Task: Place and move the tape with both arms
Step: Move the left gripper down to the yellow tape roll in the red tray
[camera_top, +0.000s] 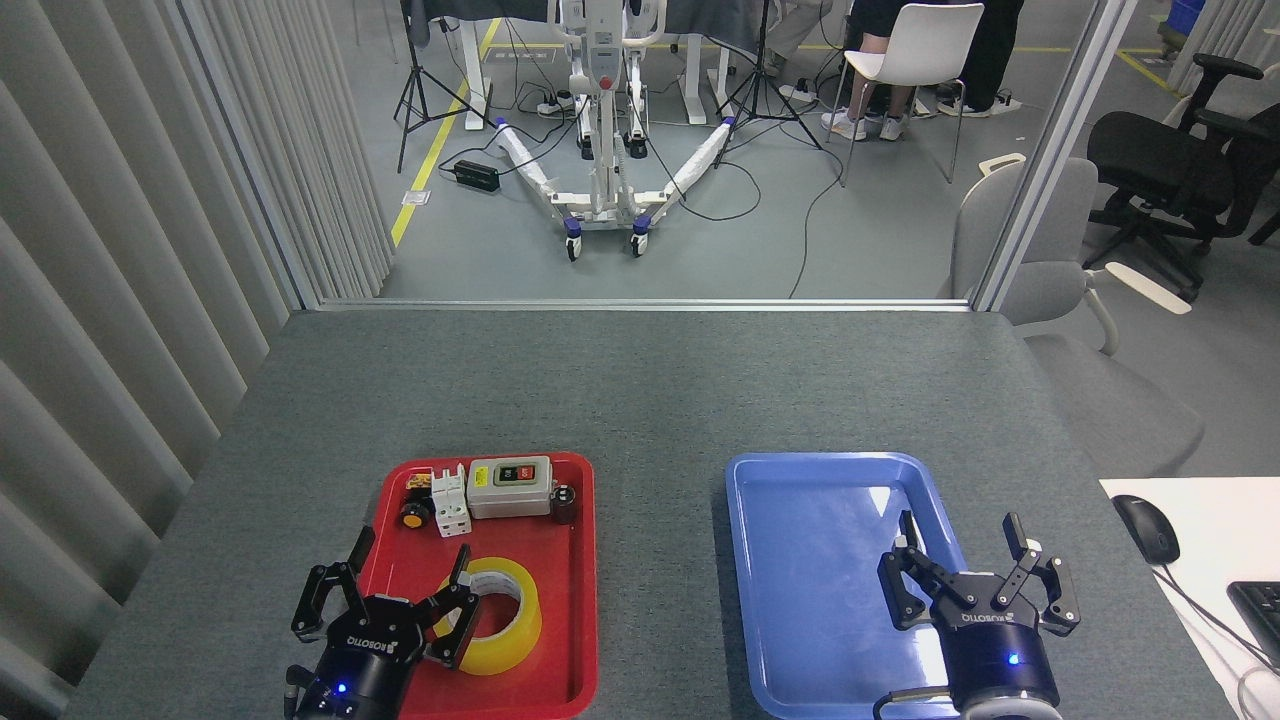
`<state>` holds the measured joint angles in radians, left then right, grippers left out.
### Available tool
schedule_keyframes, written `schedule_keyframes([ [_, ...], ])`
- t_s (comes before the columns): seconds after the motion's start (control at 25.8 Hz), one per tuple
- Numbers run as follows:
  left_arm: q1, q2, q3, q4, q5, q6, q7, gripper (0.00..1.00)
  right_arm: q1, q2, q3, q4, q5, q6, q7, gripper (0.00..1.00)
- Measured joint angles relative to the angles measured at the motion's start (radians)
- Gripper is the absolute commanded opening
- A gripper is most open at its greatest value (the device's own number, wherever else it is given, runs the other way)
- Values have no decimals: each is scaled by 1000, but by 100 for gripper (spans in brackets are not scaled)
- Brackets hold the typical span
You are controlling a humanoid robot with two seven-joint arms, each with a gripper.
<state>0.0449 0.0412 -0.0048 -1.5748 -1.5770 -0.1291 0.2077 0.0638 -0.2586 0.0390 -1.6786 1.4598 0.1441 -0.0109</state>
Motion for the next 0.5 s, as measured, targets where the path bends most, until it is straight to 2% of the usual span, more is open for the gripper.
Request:
schedule_keyframes([
  [0.5, -14, 10, 4, -25, 141, -12, -72, 100, -1, 1, 4, 1, 0, -1, 2, 100],
])
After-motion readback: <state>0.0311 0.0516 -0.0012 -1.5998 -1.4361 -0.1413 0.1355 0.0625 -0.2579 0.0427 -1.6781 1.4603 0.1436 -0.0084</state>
